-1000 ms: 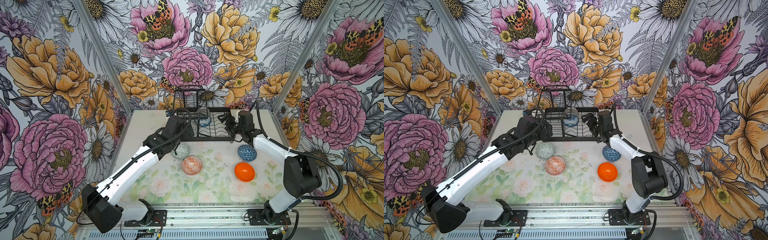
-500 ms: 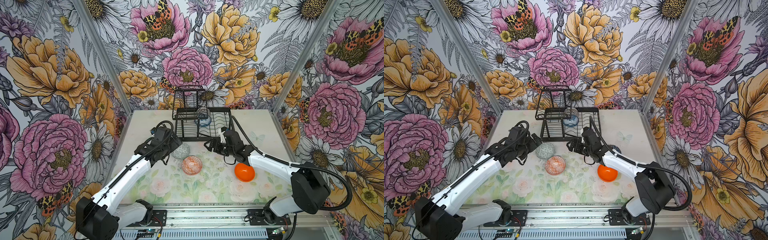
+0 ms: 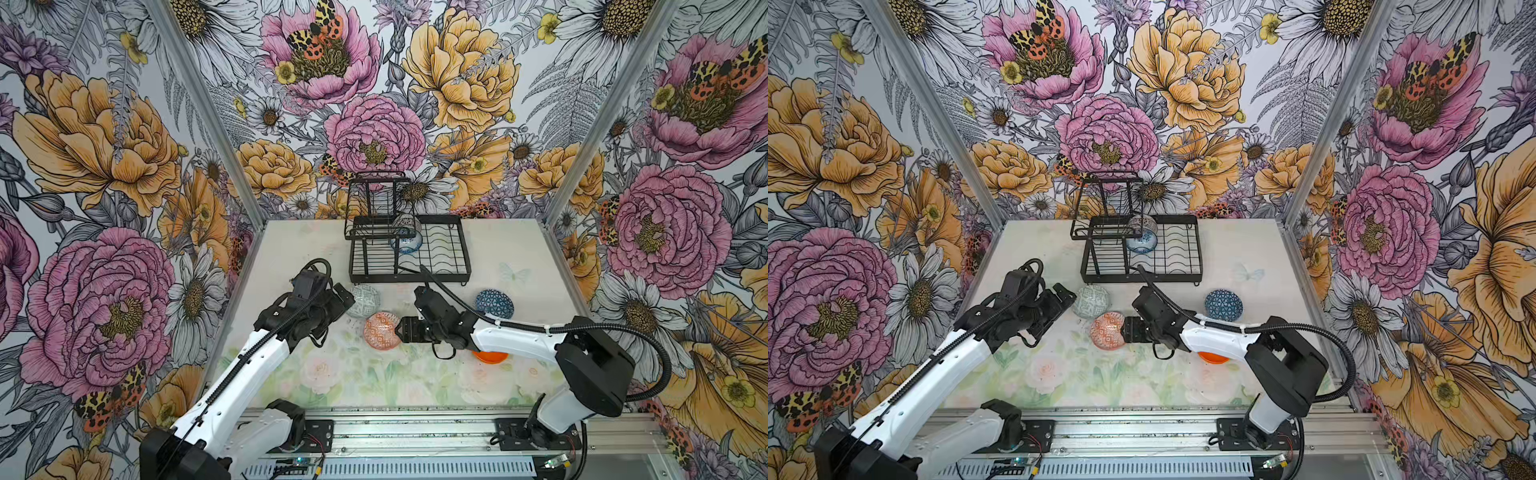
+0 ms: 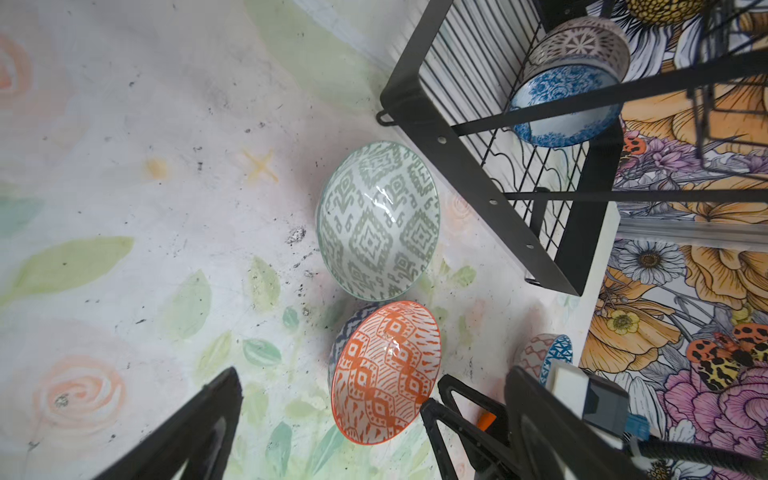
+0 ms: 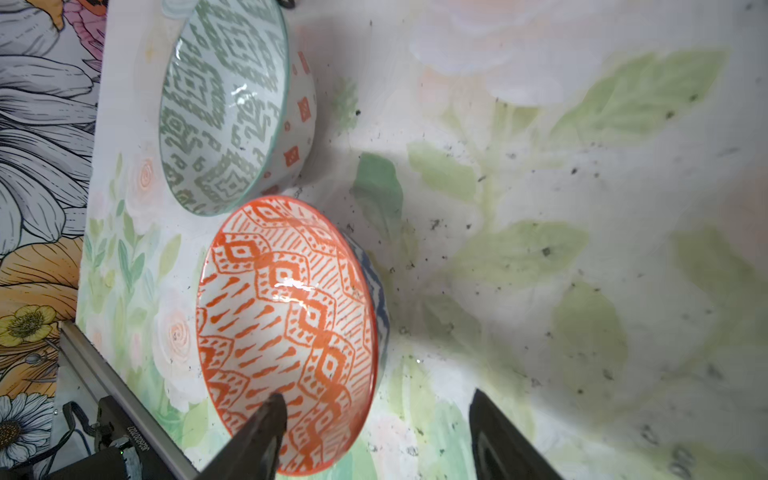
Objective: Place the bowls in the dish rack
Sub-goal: 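Lower the right gripper onto the blue-ikat orange-lined bowl and grasp its rim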
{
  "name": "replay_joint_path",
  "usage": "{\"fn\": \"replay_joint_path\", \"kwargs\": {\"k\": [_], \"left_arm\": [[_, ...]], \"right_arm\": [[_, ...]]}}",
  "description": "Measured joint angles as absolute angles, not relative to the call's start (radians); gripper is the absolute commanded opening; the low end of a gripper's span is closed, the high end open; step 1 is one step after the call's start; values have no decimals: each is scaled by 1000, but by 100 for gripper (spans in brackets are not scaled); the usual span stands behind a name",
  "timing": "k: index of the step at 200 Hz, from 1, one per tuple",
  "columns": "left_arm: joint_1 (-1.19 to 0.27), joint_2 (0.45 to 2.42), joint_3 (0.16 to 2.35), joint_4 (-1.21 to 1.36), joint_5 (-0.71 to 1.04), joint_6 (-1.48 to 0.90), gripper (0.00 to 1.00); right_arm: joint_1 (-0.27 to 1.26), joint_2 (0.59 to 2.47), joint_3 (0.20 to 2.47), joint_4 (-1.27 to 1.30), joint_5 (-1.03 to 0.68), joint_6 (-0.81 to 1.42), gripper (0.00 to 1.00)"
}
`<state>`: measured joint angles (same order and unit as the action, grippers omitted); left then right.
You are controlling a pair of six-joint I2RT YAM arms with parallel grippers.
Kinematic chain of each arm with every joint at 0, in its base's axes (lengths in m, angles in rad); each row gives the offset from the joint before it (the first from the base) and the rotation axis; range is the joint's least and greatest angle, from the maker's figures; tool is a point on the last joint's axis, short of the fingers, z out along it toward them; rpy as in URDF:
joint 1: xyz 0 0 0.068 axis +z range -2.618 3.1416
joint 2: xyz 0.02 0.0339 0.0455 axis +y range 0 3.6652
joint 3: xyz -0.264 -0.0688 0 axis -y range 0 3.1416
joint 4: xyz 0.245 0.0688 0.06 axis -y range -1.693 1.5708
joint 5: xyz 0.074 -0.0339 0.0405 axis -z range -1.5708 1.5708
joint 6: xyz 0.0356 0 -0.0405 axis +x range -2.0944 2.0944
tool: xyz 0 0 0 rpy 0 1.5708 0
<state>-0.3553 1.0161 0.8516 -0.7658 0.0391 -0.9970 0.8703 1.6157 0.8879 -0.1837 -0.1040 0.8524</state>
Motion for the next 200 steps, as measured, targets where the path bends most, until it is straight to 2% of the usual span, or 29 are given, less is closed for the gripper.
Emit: {"fn": "replay_joint_path", "kwargs": {"k": [27,51,92,153,174,200], "left_arm": [[-333,1016,850,-767,66,-992,99],[-322,1016,850,-766,88,-984,99],[-303,1014,850,-767,130,-962,99],[-302,1002,849,-766,153,-962,99],[-302,1002,841,-766,166,-962,99],[-302,1002,822,-767,175,-962,99]], "right_arm": [[891,1690,919,-189,-88,899,57],[891,1732,953,-194,-71,928,56],[891,1735,970,-193,-32,988,47],[889,1750,974,-199,-2,1034,39],[889,1750,976,-204,1,1046,31],[882,1750,985,-210,0,1048,28]]}}
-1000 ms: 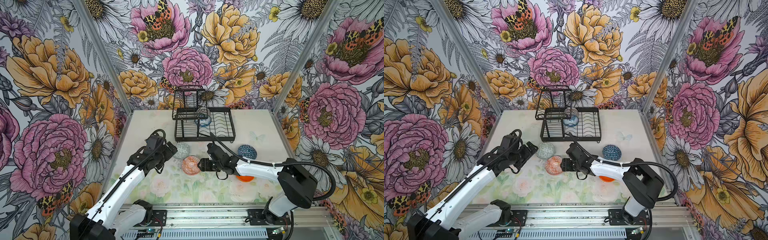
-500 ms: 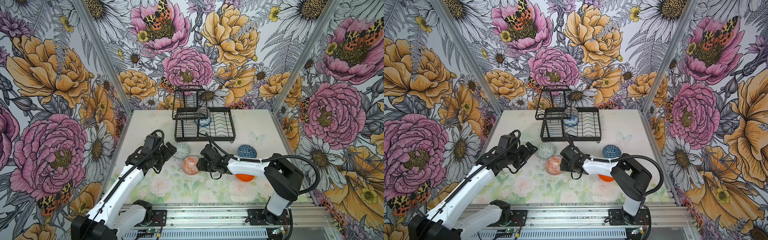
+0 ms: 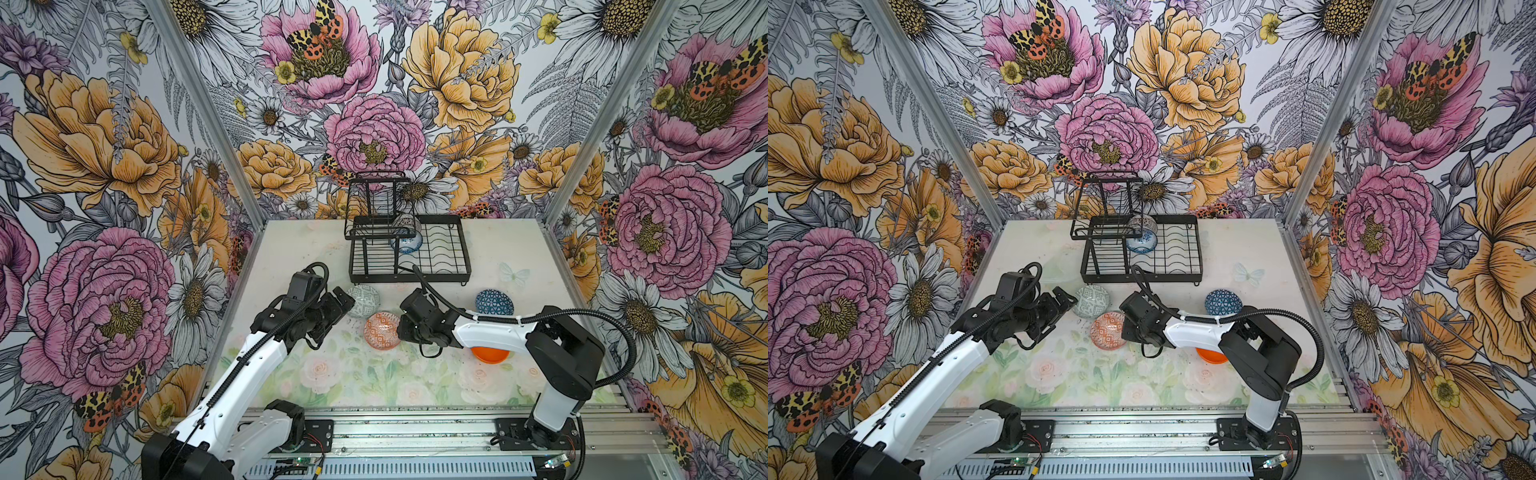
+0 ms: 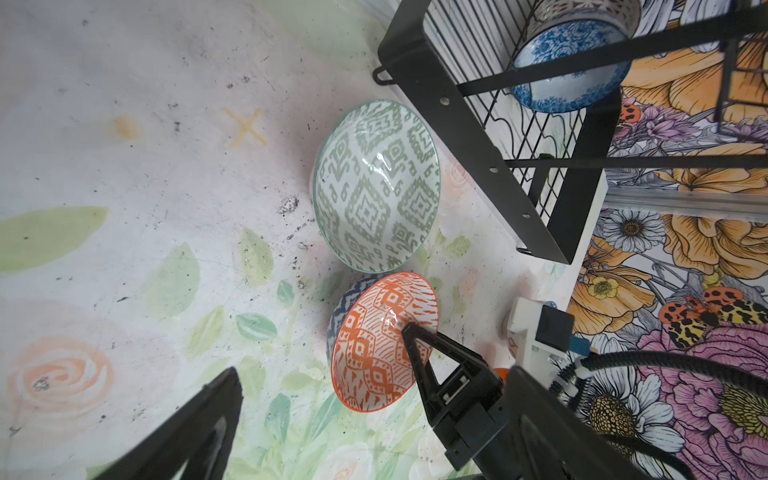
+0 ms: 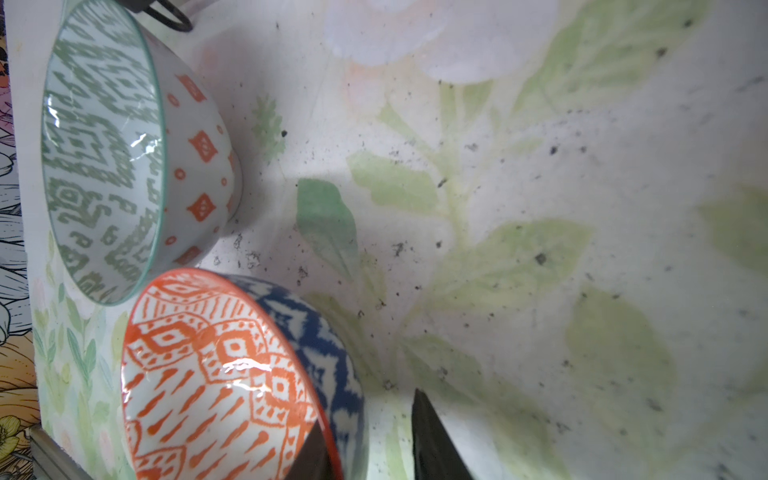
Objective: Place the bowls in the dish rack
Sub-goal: 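Lower the right gripper onto the blue-ikat orange-lined bowl and grasp its rim, then lift the blue-ikat bowl toward the rack with right while left rises alongside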
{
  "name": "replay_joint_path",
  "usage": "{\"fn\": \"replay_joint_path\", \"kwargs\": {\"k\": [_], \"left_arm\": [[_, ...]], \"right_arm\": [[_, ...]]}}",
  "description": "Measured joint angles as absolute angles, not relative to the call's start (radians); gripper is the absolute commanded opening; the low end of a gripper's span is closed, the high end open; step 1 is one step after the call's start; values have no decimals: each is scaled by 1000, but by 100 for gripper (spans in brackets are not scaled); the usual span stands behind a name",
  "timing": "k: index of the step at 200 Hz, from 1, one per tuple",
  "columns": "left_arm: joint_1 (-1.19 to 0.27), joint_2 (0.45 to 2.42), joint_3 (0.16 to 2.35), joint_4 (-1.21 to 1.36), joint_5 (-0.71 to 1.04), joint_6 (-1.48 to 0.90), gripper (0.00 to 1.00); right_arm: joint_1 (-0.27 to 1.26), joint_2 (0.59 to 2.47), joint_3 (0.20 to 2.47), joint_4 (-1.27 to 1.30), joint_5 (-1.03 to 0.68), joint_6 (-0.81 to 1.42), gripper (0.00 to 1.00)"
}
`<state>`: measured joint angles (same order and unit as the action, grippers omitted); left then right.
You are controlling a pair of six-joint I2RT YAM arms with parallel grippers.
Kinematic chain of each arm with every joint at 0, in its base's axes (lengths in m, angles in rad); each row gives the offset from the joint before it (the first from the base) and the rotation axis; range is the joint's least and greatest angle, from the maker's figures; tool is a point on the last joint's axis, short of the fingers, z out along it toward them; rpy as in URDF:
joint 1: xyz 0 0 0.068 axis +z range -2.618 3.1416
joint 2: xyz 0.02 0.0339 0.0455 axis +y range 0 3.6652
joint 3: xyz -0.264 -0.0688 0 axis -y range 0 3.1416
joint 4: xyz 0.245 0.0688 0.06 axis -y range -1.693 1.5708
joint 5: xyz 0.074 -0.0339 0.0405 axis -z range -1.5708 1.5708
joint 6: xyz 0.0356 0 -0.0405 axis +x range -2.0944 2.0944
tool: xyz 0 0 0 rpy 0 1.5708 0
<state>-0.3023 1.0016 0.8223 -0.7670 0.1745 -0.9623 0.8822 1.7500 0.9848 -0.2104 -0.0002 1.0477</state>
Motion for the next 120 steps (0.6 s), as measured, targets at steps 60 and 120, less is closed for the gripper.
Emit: {"fn": "replay_joint_path", "kwargs": {"k": [60,120], "left_arm": [[-302,1001,811,-765,174,-962,99],[-302,1001,789,-751,174,-963,99]], "right_arm": [[859,1750,1016,-237,-15,1026,12],[820,1750,1020,-282,-16,1000,0]]}}
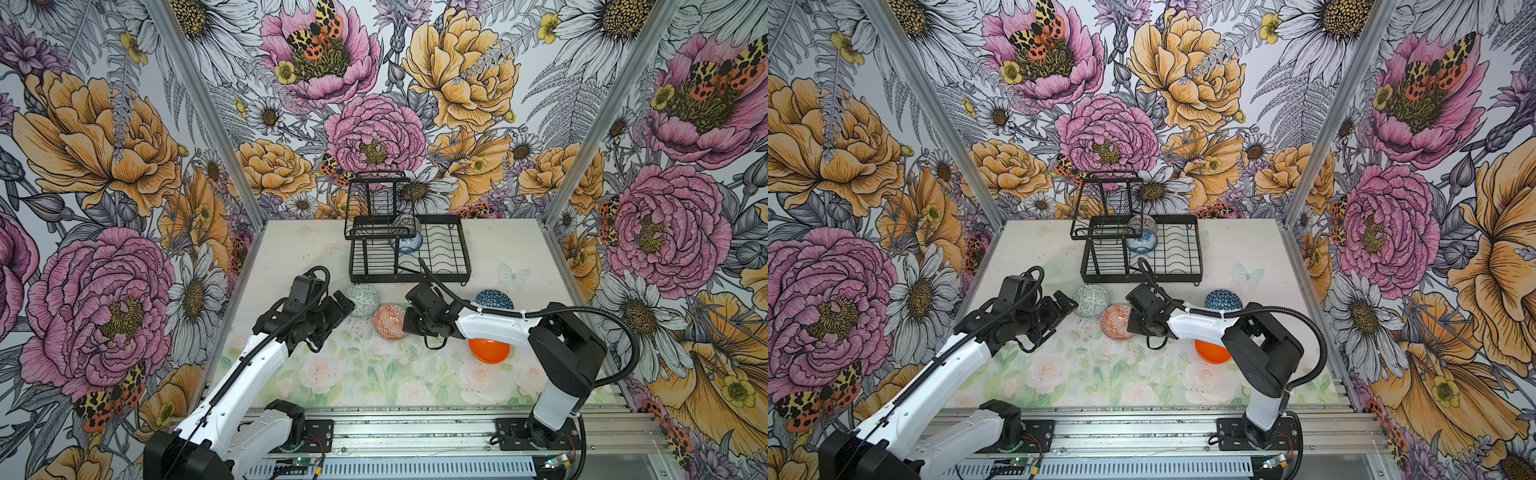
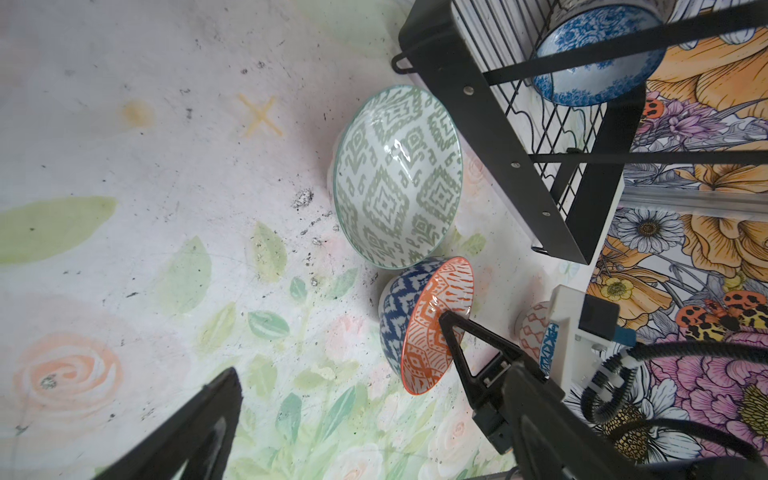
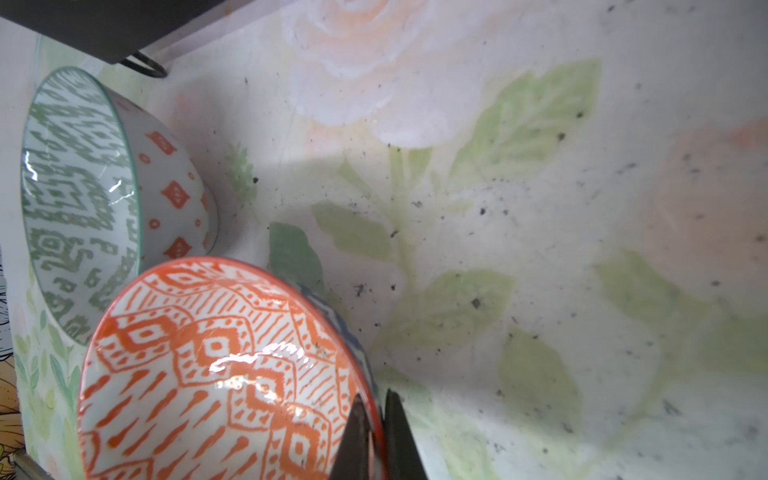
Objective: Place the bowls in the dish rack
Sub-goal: 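Lift the blue-ikat bowl toward the rack with right while left rises alongside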
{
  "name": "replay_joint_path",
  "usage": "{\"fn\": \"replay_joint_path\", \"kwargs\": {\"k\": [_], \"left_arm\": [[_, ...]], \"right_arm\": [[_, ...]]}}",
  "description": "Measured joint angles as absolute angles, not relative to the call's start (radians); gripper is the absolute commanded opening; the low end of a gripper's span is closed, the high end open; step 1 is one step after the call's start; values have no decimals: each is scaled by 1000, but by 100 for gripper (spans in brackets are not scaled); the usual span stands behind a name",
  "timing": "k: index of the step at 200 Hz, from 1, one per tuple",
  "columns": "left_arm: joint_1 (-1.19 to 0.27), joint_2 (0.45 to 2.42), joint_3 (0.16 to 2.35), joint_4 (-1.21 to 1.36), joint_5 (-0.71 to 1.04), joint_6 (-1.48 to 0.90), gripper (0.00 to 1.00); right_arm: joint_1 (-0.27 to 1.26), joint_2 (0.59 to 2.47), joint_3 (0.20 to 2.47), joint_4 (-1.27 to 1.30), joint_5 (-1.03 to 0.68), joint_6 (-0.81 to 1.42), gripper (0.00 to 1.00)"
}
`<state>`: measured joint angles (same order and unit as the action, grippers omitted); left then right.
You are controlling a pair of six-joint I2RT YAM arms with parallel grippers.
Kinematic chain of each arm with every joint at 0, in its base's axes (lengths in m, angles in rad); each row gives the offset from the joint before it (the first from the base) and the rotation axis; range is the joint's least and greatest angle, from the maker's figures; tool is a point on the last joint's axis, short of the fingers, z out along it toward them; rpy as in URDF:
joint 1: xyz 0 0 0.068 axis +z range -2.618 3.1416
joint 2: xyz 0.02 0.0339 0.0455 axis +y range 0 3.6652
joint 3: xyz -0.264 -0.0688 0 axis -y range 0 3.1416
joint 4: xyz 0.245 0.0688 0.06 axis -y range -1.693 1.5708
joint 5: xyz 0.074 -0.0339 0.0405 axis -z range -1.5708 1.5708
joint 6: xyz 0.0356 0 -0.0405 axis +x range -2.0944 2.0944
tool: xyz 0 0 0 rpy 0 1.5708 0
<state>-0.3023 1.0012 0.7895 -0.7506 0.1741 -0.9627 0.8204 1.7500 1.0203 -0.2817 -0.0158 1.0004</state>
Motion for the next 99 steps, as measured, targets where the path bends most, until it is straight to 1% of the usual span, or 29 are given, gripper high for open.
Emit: {"fn": "replay_joint_path", "kwargs": {"k": [53,99], "left_arm": [[-302,1025,791,-733,174,-963,99],[-326,1068,821,-732,171,-961,99]], "right_arm": [[817,1740,1026,-302,-22,974,0],[817,1654,1026,-313,6,949,0]]}}
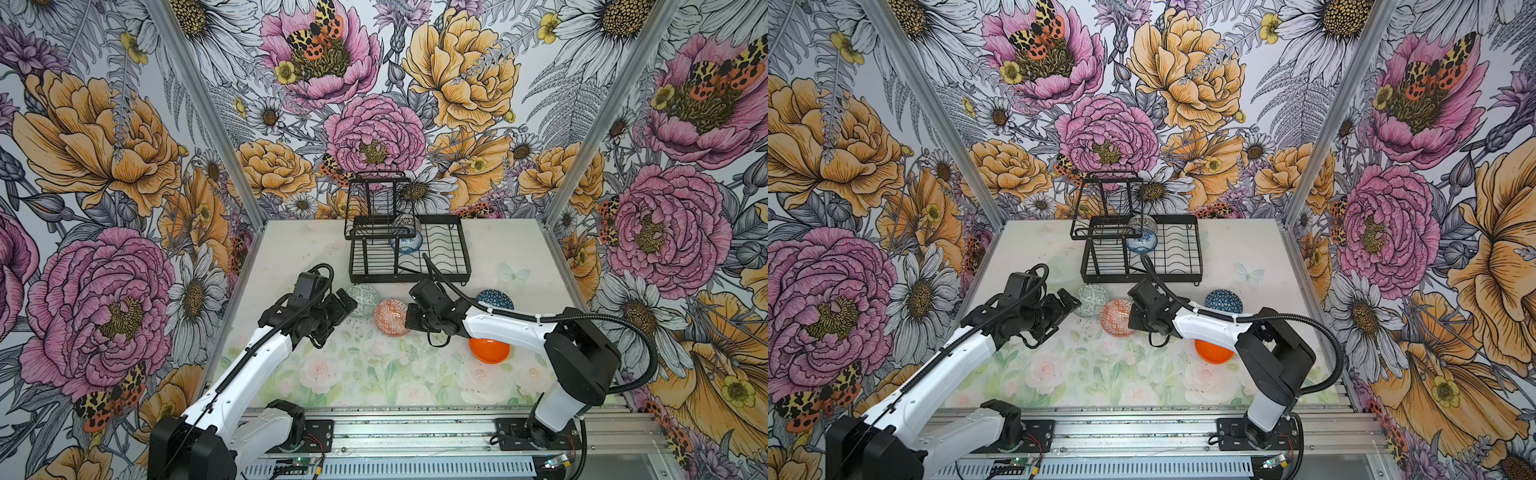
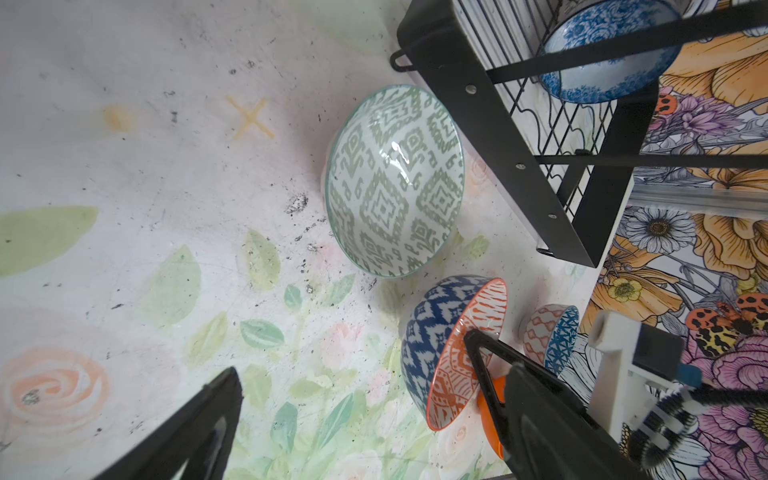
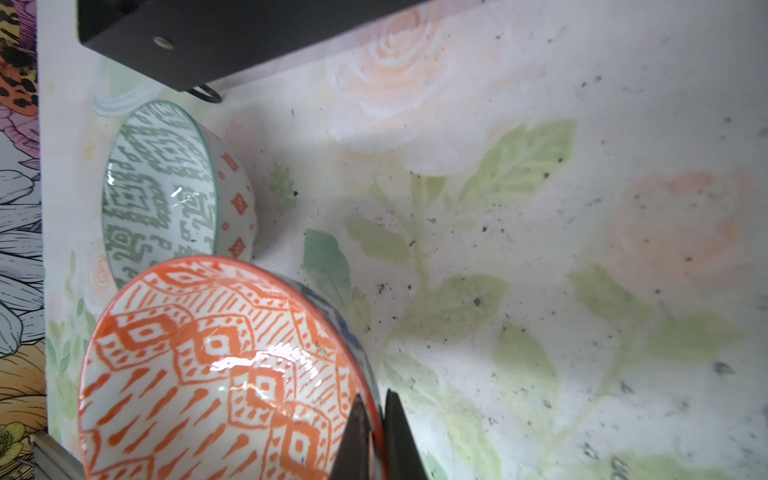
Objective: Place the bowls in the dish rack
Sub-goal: 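Lift the blue-ikat bowl toward the rack with right while left rises alongside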
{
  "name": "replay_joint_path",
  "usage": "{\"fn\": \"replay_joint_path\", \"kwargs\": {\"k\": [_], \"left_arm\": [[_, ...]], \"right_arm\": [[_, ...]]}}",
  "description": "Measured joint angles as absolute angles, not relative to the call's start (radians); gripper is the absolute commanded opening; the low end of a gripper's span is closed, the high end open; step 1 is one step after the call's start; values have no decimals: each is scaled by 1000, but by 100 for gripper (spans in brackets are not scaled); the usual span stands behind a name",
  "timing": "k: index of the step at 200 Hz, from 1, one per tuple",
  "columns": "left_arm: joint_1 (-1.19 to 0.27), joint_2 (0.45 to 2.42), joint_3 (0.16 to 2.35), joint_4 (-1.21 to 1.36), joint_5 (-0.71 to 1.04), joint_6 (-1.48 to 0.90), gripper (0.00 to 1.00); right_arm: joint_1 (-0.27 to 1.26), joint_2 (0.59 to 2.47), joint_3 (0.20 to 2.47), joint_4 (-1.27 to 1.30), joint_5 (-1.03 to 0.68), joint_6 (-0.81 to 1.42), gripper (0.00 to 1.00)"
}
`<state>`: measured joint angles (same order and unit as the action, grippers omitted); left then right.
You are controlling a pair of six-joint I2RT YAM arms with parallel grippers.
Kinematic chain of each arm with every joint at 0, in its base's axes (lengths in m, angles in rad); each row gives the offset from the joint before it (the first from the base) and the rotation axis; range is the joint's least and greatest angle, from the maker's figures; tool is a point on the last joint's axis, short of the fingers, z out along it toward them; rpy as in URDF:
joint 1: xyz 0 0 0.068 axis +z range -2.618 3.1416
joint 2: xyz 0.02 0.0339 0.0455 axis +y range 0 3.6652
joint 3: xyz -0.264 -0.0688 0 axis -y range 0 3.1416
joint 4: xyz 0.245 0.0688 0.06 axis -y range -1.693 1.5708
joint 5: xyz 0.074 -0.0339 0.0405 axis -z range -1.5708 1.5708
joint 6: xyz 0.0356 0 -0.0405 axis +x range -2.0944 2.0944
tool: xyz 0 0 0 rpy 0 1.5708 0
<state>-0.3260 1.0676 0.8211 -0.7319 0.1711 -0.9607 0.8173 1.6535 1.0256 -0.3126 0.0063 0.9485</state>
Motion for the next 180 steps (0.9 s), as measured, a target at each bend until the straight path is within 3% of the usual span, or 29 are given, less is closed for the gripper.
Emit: {"fn": "replay_joint_path", "kwargs": {"k": [81,180], "left_arm": [[-415,1156,1061,-728,141,-905,99],[-463,1291,1391,-717,152,-833,98]], "right_arm": [[817,1555,1073,-402,121,846,0],[731,1489,1450,-429,332,639,0]]}}
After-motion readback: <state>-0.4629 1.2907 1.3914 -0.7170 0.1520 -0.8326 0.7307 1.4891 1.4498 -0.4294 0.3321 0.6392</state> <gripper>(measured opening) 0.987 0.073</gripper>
